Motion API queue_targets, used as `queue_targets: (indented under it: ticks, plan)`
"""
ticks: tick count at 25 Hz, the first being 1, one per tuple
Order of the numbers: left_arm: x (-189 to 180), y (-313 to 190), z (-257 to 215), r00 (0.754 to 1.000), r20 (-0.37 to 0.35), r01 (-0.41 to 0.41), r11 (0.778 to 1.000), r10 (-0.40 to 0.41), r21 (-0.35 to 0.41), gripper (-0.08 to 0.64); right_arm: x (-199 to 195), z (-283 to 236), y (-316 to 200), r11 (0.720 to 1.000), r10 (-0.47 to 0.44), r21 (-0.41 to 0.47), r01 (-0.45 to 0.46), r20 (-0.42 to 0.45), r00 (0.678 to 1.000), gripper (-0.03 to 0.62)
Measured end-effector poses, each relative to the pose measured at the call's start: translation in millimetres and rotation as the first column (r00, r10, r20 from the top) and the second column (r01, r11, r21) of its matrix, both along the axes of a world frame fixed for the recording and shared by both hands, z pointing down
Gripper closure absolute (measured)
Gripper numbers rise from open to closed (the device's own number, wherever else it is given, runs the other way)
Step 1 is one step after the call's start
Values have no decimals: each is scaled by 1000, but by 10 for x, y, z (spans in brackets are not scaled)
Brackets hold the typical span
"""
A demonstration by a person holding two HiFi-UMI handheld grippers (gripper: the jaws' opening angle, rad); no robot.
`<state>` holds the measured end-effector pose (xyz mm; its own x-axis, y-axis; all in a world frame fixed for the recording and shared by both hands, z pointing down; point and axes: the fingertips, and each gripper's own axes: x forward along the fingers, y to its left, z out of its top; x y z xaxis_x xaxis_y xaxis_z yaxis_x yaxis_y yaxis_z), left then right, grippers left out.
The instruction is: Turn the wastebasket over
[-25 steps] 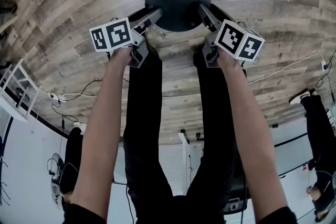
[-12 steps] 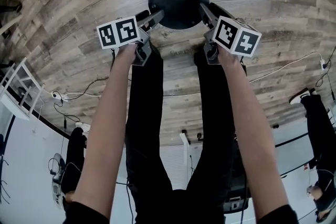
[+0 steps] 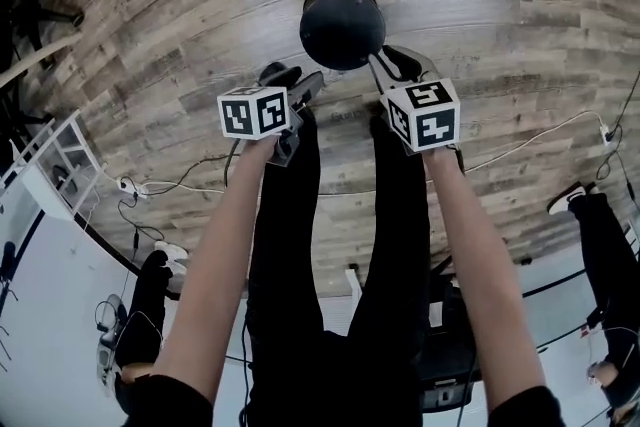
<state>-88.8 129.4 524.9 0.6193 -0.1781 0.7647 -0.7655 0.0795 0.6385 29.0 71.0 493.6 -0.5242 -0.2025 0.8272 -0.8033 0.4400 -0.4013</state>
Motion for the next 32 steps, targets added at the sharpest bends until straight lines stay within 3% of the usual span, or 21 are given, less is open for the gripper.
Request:
queue_targets:
  ticks: [5,14,18,25,32]
  plan:
    - [83,-89,-634,1000,4,4,995,-5,104,411,14,-595,36,996,-55,71,55,0,998,520]
    - [172,-242,-2075,1000,-15,-18,960,23,280,507,36,-1856,-10,991,-2,133,-10,83,997,548]
    - [205,-325,-2773,994,39,-114,913,107,391,534,7,-2497,-129,976,11,213,-37,124,992,552]
    - [7,-552,-4004,991,72,-132,830,110,542,540,21,-3446,-218,956,68,270,-116,180,981,558]
    - [-199,-697,-4943,985,75,-166,727,156,667,543,169,-4288,-321,907,131,371,-199,202,971,560]
